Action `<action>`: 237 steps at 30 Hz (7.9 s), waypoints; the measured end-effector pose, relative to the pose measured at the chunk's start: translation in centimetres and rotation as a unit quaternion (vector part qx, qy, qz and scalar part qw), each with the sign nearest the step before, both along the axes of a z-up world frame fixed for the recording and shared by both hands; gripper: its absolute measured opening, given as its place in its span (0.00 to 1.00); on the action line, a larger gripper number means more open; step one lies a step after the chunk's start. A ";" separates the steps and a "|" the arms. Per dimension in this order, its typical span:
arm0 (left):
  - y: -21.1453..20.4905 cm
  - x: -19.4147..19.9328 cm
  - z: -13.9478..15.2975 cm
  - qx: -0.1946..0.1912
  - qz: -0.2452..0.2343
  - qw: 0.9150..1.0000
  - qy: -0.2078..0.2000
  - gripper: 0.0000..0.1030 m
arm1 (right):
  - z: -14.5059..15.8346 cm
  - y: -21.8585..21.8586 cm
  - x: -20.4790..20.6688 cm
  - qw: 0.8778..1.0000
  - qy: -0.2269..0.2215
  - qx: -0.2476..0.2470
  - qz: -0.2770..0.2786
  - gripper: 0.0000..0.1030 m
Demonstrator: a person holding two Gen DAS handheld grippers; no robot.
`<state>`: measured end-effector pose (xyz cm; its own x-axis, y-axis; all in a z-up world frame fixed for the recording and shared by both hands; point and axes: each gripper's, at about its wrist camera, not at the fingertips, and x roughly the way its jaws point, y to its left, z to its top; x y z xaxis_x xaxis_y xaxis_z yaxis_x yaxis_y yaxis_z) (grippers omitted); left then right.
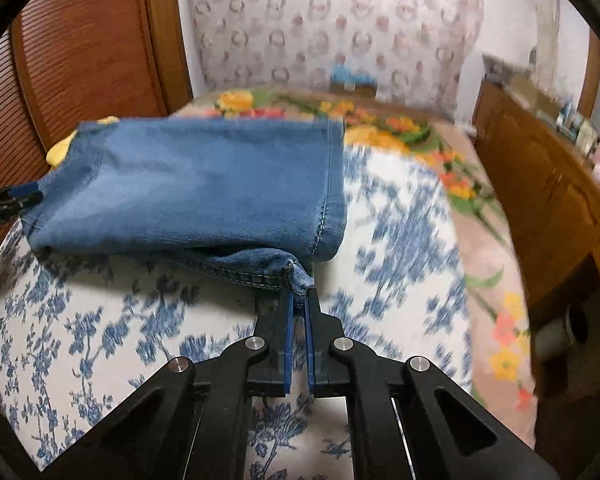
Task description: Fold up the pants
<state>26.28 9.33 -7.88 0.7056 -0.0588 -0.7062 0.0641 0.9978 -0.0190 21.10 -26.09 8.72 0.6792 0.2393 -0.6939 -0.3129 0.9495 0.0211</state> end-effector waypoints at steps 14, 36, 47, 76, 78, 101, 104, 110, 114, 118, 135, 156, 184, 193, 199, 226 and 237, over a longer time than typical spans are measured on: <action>6.1 -2.0 -0.1 0.015 0.069 0.997 -0.005 0.74 | 0.8 -1.9 -0.6 0.996 -0.017 0.070 -0.050 0.43; 12.0 -2.3 -3.1 0.015 0.142 0.989 0.027 0.74 | -2.1 0.8 3.8 0.995 0.046 0.073 -0.045 0.48; 13.3 -2.6 -3.5 0.006 0.163 0.986 0.033 0.74 | -2.1 2.1 3.0 0.998 0.027 0.038 -0.034 0.44; 11.4 -1.9 2.6 0.040 0.127 0.990 -0.053 0.15 | 2.2 1.2 2.3 0.997 -0.049 0.056 0.009 0.13; 11.1 -1.6 3.4 0.045 0.123 0.990 -0.059 0.14 | 3.2 1.2 2.4 0.997 -0.063 0.051 0.011 0.13; 4.0 -8.0 9.6 0.015 0.059 0.991 -0.123 0.12 | 6.2 -5.0 -8.6 0.988 -0.145 0.044 -0.041 0.11; 3.0 -9.7 9.2 0.007 0.048 0.991 -0.121 0.12 | 6.0 -5.8 -11.5 0.987 -0.148 0.041 -0.048 0.11; 1.7 -13.9 8.9 -0.008 0.031 0.992 -0.121 0.12 | 5.6 -7.4 -16.7 0.986 -0.149 0.050 -0.061 0.11; 0.8 -16.0 6.7 -0.011 0.024 0.995 -0.093 0.12 | 3.9 -8.1 -17.6 0.989 -0.121 0.050 -0.065 0.11; 0.4 -16.3 3.2 -0.001 0.027 0.998 -0.048 0.12 | 0.3 -7.9 -17.8 0.993 -0.075 0.055 -0.073 0.12; 0.7 -17.3 0.9 0.007 0.033 0.999 -0.013 0.56 | -2.7 -9.4 -18.1 0.989 -0.040 0.089 -0.112 0.16; -7.1 -14.5 1.4 -0.005 -0.042 0.998 -0.035 0.56 | -3.0 -9.9 -17.8 0.987 -0.048 0.097 -0.121 0.22; -10.4 -14.1 -0.3 -0.007 -0.070 0.997 -0.013 0.56 | -1.7 -8.8 -18.2 0.987 -0.082 0.097 -0.095 0.13; -8.8 -14.6 0.8 -0.012 -0.055 0.998 -0.030 0.56 | 1.4 -5.4 -17.3 0.988 -0.122 0.090 -0.039 0.09; -7.3 -15.2 1.3 -0.018 -0.043 0.998 -0.039 0.56 | 3.7 -1.9 -16.3 0.986 -0.142 0.083 0.012 0.06; -4.1 -15.5 1.0 -0.041 -0.019 0.998 -0.038 0.56 | 1.8 6.2 -7.0 0.980 -0.077 0.049 0.179 0.29; -8.4 -13.5 1.2 -0.053 -0.063 0.996 -0.035 0.56 | -1.0 10.9 -2.3 0.985 -0.082 0.026 0.148 0.39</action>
